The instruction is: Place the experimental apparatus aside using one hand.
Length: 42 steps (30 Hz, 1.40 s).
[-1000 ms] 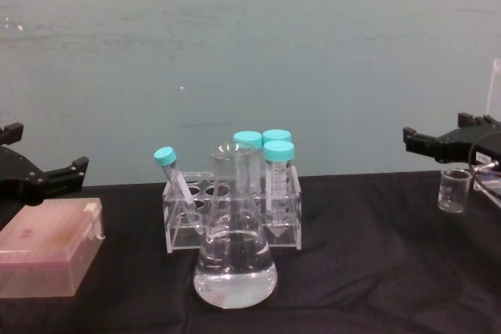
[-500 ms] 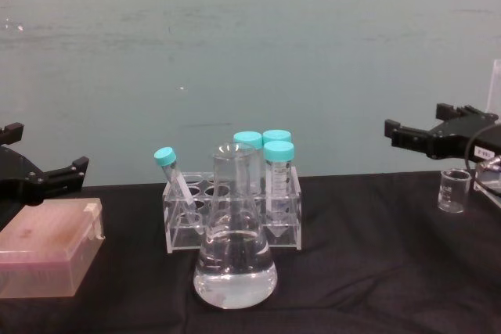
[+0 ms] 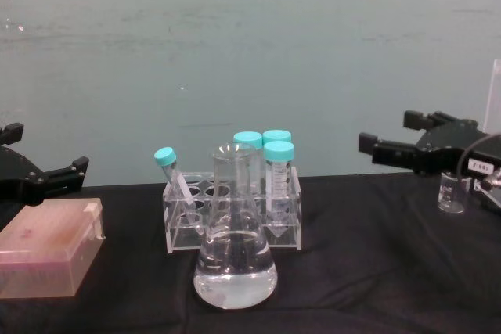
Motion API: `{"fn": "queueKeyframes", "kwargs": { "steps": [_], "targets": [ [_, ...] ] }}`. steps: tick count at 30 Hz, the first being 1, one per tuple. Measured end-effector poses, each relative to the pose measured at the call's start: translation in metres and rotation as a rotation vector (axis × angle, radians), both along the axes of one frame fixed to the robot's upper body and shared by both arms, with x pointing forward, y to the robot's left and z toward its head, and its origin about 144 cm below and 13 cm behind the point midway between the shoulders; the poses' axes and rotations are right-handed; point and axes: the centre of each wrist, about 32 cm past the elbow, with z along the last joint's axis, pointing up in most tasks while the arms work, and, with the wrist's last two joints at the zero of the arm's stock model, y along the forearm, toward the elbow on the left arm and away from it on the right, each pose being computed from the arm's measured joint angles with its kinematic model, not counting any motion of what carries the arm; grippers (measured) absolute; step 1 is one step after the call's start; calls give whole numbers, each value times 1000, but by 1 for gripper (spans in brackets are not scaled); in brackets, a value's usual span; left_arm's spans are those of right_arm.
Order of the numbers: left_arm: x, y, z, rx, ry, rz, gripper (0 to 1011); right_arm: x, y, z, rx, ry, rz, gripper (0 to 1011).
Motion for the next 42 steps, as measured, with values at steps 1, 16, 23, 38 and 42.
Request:
{"fn": "queueKeyframes", "kwargs": {
  "steps": [1, 16, 23, 38, 42],
  "targets": [
    [0, 0, 0, 0, 0, 0, 1000, 0, 0, 0, 0, 0, 0, 1000],
    [0, 0, 0, 0, 0, 0, 1000, 2, -6, 4, -7, 39, 239, 1000],
    [0, 0, 0, 0, 0, 0, 1000, 8, -5, 5, -21, 35, 292, 1000],
    [0, 0, 0, 0, 0, 0, 1000, 28, 8, 4, -34, 44, 393, 1000],
    [0, 0, 0, 0, 0, 0, 1000, 33, 12, 4, -33, 42, 412, 1000]
  ]
}}
